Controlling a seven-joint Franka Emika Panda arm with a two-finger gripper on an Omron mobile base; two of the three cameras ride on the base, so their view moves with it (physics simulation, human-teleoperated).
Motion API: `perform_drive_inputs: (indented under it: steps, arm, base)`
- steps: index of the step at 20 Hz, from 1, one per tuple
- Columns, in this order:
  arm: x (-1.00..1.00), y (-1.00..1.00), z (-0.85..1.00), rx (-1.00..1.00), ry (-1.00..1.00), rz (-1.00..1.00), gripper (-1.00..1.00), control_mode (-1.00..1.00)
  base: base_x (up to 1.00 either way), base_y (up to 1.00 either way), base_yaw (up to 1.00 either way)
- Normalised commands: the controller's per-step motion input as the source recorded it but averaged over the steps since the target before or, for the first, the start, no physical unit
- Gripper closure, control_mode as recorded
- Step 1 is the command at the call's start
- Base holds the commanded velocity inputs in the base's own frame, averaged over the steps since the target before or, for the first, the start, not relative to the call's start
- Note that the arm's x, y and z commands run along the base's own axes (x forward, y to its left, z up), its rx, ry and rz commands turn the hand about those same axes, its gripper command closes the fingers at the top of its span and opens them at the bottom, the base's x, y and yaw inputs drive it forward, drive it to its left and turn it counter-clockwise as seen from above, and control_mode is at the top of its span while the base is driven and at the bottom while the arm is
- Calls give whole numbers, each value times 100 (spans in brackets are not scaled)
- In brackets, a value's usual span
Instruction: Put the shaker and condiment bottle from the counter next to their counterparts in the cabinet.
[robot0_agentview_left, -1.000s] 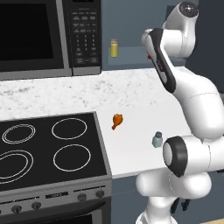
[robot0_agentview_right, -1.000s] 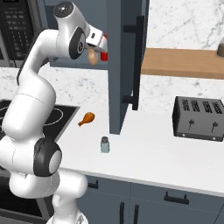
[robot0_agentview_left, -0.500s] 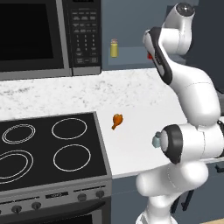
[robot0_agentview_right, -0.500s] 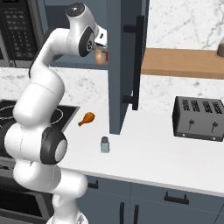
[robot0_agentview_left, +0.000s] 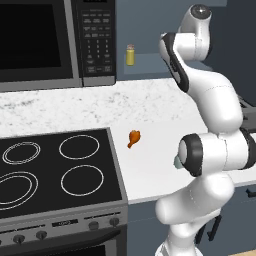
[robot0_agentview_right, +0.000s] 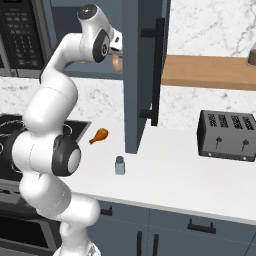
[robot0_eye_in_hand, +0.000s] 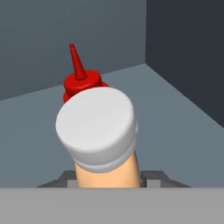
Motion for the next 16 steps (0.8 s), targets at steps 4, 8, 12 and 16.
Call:
perform_drive_inputs:
  steps: [4,8,12,16]
  arm:
    - [35,-8,-35,0,0,0,100,-100]
    - [28,-4,-43,0,0,0,100,-100]
    - [20,0,-59,-4,1,0,-100,-100]
    - [8,0,-45,-1,0,0,-100,-100]
  base:
    - [0,0,0]
    - [0,0,0]
    - [0,0,0]
    - [0,0,0]
